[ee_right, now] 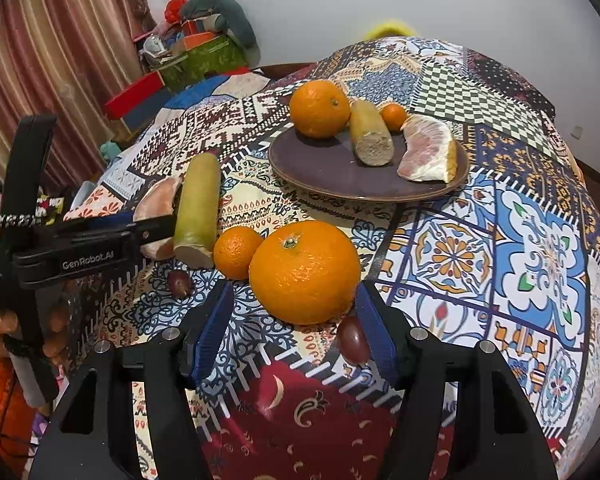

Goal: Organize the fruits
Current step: 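Grasp another pomelo segment with the left tool while the right tool grasps a large orange, then lift and carry the pomelo segment and orange toward the dark plate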

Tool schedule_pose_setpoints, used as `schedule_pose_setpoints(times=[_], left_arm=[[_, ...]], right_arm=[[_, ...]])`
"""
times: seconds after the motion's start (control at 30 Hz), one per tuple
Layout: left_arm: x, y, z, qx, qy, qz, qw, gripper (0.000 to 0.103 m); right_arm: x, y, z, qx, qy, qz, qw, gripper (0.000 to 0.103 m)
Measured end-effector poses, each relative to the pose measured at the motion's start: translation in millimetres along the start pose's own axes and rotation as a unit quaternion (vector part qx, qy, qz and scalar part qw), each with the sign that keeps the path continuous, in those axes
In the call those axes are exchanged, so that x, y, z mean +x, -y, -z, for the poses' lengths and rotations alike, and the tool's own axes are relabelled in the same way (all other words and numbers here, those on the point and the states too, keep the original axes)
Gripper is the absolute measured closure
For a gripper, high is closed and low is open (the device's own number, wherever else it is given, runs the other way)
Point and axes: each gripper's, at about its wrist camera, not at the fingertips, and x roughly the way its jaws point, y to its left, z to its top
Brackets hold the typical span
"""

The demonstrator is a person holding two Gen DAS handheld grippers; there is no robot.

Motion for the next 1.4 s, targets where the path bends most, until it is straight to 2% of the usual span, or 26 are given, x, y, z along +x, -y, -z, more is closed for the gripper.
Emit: schedule_pose_setpoints(times=[0.3,0.43,0.53,0.73,1.0,1.4], left_arm=[[18,11,-6,0.039,0.010,-0.042,0.9983,0.039],[21,11,-7,0.041,0.016,-0.044,0.9980,0.039],[19,9,-6,0.043,0.023,-0.049,0.9976,0.047],[12,4,-3,0.042,0.021,-0.041,0.9980,0.055],[-5,6,3,0.047,0.020,-0.027,0.9983,0.058],[-53,32,-7,0.069,0.072,0.003,0.9950,0.058]], right_arm=[[8,2,-4,-0.002,0.003,0.008,1.000,0.039],[15,4,-6,-0.002,-0.006,0.010,1.000,0.039],[19,5,-6,-0.002,-0.013,0.009,1.000,0.039],[17,9,-4,0.009,-0.010,-0.002,1.000,0.040],[5,14,-3,0.021,0.008,0.002,1.000,0.041],[-29,22,-12,0.028,0.053,0.014,0.998,0.041]])
